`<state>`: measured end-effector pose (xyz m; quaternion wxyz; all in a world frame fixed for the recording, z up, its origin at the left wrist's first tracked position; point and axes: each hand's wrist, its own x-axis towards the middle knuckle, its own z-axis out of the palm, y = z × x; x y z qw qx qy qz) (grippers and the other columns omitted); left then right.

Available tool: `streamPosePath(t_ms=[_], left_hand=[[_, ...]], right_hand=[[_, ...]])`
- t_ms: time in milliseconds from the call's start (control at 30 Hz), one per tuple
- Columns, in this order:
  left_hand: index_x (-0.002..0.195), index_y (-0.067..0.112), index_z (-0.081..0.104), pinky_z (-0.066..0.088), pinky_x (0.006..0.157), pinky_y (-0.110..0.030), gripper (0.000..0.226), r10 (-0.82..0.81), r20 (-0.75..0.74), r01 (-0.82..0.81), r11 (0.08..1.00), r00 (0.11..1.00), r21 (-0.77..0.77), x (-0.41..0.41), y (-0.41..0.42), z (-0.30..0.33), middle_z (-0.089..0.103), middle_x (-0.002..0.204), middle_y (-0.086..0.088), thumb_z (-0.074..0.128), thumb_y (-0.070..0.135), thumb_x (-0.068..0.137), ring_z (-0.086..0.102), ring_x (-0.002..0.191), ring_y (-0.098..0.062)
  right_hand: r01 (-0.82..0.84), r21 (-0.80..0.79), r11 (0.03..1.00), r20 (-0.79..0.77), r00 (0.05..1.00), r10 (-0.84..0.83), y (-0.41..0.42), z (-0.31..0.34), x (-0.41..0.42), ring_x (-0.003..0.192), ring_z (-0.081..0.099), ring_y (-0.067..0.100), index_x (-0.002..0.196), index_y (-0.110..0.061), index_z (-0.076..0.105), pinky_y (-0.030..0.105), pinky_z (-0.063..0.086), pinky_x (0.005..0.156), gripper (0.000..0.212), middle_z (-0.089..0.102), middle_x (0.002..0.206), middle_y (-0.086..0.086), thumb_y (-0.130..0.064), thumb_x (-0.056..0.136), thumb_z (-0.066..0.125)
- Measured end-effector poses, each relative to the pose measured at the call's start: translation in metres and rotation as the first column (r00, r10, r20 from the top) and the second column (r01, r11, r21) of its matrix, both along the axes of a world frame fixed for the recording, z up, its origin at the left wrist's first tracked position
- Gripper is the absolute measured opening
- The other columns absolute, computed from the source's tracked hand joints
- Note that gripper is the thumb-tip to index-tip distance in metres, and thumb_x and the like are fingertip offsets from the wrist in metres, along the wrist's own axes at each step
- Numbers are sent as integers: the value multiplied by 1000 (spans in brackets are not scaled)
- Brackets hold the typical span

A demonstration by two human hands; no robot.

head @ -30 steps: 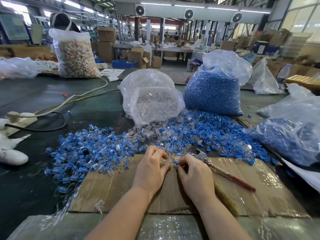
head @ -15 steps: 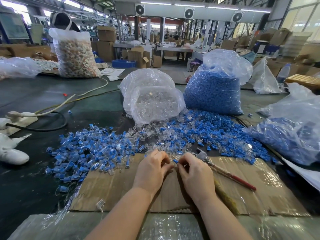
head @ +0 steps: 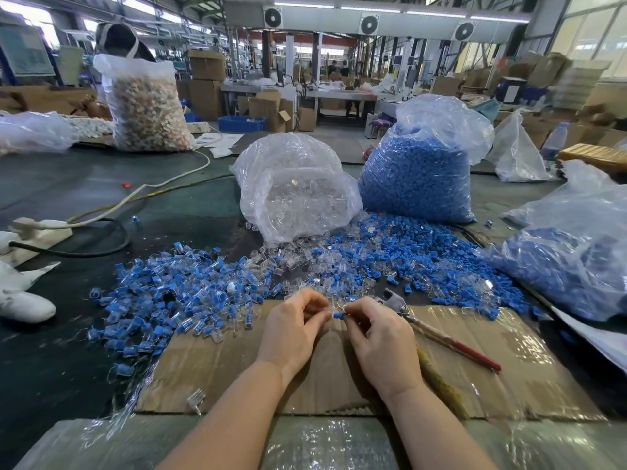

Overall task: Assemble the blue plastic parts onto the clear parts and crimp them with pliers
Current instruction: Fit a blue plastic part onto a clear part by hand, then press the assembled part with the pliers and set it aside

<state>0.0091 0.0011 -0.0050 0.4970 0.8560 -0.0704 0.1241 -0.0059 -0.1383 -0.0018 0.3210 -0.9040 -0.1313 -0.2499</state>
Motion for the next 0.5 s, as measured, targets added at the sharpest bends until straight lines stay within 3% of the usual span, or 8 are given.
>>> streamPosePath(t_ms=[300,500], left_hand=[[81,24,63,51,69,-13,14,-85,-69,79,993,994,-84,-1,2,4,68,76,7,70,12,80,64,68,1],[84,20,64,53,71,-16,11,-103,-91,90,986,991,-138,-1,2,5,69,79,3,67,9,83,66,71,-4]], right_hand=[[2,-82,997,66,998,3,2,0,-2,64,58,20,73,-13,61,35,48,59,12,63,68,-1,-13,76,72],[-26,-57,998,53,998,29,1,-1,-2,69,62,21,79,-13,67,38,50,64,5,68,74,-1,-16,80,71]])
